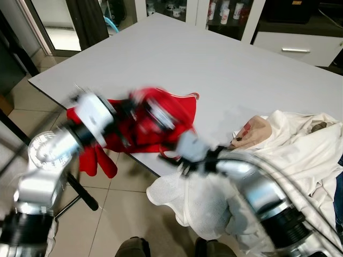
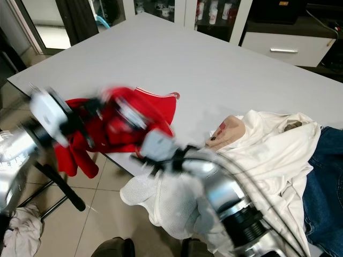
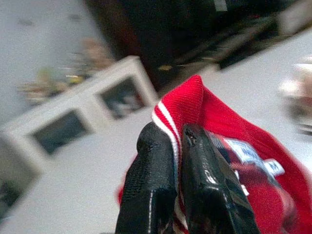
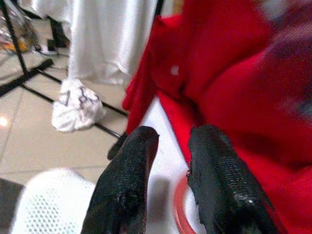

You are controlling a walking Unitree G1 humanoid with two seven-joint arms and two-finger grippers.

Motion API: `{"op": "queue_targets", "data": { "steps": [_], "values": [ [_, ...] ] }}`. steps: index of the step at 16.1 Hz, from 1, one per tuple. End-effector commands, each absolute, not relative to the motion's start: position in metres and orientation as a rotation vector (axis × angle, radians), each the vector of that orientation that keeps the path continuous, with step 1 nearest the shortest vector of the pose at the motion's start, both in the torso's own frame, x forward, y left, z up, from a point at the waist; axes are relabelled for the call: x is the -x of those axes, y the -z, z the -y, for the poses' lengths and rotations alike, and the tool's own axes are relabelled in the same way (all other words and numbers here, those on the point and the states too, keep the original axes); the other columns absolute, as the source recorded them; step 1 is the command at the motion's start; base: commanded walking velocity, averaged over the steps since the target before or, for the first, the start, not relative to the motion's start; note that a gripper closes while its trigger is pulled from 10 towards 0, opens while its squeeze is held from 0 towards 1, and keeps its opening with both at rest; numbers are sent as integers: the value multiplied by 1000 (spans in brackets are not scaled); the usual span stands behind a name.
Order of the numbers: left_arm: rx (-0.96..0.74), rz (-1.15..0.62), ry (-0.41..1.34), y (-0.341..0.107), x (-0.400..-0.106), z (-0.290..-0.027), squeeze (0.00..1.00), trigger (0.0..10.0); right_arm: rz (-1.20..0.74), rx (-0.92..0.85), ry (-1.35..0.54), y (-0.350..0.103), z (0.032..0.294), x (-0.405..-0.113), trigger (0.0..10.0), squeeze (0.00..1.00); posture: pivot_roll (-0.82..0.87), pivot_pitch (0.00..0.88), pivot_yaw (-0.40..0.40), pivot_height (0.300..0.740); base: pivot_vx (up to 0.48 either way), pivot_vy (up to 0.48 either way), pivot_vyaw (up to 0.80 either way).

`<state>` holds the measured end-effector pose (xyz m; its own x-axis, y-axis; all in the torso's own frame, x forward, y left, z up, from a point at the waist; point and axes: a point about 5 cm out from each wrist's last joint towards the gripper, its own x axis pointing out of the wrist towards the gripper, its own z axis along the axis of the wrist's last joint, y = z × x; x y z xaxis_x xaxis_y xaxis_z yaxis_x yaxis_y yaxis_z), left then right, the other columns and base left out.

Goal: Hang hanger

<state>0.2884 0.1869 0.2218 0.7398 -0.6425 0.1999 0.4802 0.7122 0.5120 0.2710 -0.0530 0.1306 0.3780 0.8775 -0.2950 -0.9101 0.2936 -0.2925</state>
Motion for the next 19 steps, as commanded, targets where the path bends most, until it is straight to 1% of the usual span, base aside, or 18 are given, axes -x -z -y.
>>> {"op": "queue_targets", "data": {
  "steps": [1, 3, 6, 8, 11, 12, 13, 14, 15, 17, 19],
  "values": [
    [-471, 432, 499, -235, -295, -203, 0, 10000, -54, 436, -1202, -135, 51, -270, 10000, 0, 90, 109, 41, 740, 0, 0, 0],
    [-447, 467, 411, -245, -300, -211, 0, 10000, -52, 466, -1205, -129, 46, -273, 10000, 0, 85, 104, 44, 740, 0, 0, 0],
    [-434, 476, 410, -243, -303, -205, 0, 10000, -78, 473, -1174, -123, 33, -280, 10000, 0, 84, 99, 42, 740, 0, 0, 0],
    [-426, 475, 412, -240, -304, -202, 0, 10000, -133, 508, -1118, -114, 32, -288, 10000, 0, 87, 96, 39, 740, 0, 0, 0],
    [-413, 471, 414, -236, -304, -200, 0, 10000, -172, 492, -993, -112, 31, -307, 10000, 0, 86, 89, 34, 740, 0, 0, 0],
    [-410, 473, 416, -235, -304, -198, 0, 10000, -193, 519, -937, -111, 34, -314, 10000, 0, 86, 88, 32, 740, 0, 0, 0],
    [-408, 475, 417, -235, -304, -197, 0, 10000, -220, 585, -898, -106, 39, -318, 10000, 0, 87, 86, 26, 740, 0, 0, 0],
    [-406, 476, 418, -235, -304, -197, 0, 10000, -238, 621, -880, -103, 43, -321, 10000, 0, 87, 86, 24, 740, 0, 0, 0],
    [-405, 477, 419, -235, -304, -197, 0, 10000, -279, 654, -900, -96, 46, -319, 10000, 0, 87, 86, 24, 740, 0, 0, 0],
    [-405, 475, 425, -234, -304, -196, 0, 10000, -345, 656, -958, -85, 46, -312, 10000, 0, 85, 88, 25, 740, 0, 0, 0],
    [-404, 475, 433, -234, -304, -195, 0, 10000, -407, 585, -1018, -78, 43, -303, 10000, 0, 83, 88, 28, 740, 0, 0, 0]
  ]
}}
